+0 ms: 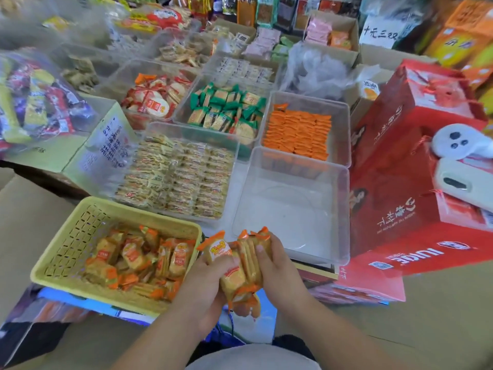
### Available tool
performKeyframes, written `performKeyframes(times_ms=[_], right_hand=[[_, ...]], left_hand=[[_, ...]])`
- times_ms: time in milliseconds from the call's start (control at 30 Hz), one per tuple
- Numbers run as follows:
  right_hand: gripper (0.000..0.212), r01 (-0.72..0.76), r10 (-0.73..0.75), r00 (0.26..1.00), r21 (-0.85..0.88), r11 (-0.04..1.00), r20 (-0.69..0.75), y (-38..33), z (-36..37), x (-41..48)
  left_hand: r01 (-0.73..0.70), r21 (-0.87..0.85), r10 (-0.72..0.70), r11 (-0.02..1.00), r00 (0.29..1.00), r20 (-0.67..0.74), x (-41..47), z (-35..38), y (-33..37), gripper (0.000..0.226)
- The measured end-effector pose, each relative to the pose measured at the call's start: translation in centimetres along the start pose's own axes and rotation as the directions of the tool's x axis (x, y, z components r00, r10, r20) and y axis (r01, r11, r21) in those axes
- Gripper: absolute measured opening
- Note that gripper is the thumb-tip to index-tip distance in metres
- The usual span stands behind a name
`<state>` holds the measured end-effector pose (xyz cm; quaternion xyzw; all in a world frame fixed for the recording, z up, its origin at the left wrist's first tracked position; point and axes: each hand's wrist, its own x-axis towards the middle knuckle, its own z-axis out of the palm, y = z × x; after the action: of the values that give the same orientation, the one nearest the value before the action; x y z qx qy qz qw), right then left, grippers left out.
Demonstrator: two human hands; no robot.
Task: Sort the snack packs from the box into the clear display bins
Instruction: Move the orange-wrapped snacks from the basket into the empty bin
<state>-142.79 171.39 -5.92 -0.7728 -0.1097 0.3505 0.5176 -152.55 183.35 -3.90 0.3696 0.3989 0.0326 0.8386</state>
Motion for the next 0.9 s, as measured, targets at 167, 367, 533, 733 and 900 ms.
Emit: performKeyframes(times_ms=[167,367,533,733,900], right_hand=[[0.064,-0.046,0.038,0.993,0.066,0.997,0.115,-1.2,-0.7,0.2],[0.056,-0.158,0.157,0.978,0.002,0.987,0.141,-1.0,-2.9,2.9],[0.065,-0.111,0.134,0.958,-0.101,0.989,0.253,-1.1,-5.3,7.1],[0.054,-0.043,0.089,0.923,-0.13,0.991,0.374,-0.7,-7.4,12.1],[0.059,-0.049,0.11,0.98,-0.333,0.942,0.167,1.9,-8.9,16.8]], left_hand=[[0.013,0.005,-0.013,1.0,0.998,0.064,0.8,0.2,1.0,0.018],[0.079,-0.07,-0.077,0.994,0.997,0.031,2.1,1.1,0.6,0.025],[0.067,-0.157,-0.074,0.985,0.996,-0.044,4.0,3.9,0.6,0.026],[0.013,-0.184,-0.046,0.983,0.983,-0.176,7.0,6.2,0.6,0.027],[-0.051,-0.087,0.013,0.995,0.922,-0.386,8.9,4.6,0.1,0.024]])
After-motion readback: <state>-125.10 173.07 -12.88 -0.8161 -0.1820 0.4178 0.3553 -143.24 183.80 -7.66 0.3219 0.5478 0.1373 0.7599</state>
